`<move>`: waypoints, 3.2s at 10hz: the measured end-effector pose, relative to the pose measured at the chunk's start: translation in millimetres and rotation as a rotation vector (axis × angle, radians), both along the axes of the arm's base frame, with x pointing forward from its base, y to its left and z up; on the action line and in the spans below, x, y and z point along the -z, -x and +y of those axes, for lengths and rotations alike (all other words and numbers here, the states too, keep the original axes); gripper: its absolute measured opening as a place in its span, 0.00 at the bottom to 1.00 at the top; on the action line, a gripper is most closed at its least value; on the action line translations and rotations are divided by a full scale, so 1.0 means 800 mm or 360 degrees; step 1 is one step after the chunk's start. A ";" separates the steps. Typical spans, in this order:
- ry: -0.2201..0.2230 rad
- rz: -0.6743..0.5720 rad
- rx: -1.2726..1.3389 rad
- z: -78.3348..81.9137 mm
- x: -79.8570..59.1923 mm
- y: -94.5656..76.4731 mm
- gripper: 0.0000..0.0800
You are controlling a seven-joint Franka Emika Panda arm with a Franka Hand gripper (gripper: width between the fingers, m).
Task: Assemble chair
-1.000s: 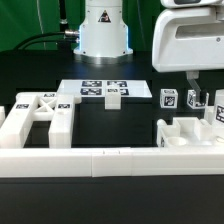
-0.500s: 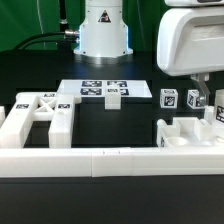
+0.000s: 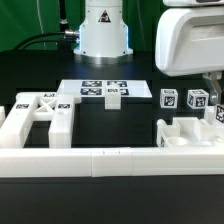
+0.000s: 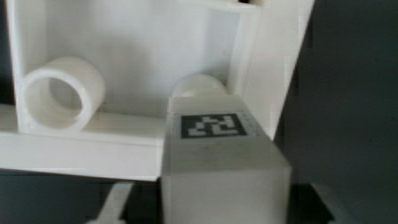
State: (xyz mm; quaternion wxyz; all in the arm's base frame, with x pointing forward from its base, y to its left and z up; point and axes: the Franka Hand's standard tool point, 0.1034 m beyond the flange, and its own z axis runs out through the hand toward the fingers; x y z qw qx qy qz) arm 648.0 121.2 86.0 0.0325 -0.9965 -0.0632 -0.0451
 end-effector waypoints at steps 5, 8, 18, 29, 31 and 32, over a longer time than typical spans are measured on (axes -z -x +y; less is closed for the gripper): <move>-0.0084 0.0041 0.0721 -0.003 0.001 -0.001 0.36; -0.0130 0.0066 0.1242 -0.004 0.002 -0.001 0.36; -0.0138 0.0065 0.1430 -0.003 0.002 -0.001 0.81; 0.0021 -0.0024 -0.0099 -0.004 0.004 0.001 0.81; 0.0021 -0.0024 -0.0096 -0.005 0.004 0.001 0.68; 0.0021 -0.0024 -0.0096 -0.005 0.004 0.001 0.44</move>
Offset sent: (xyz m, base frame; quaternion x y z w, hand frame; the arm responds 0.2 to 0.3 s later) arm -0.0090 0.0020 -0.0015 0.0252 -0.0039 0.2886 0.9571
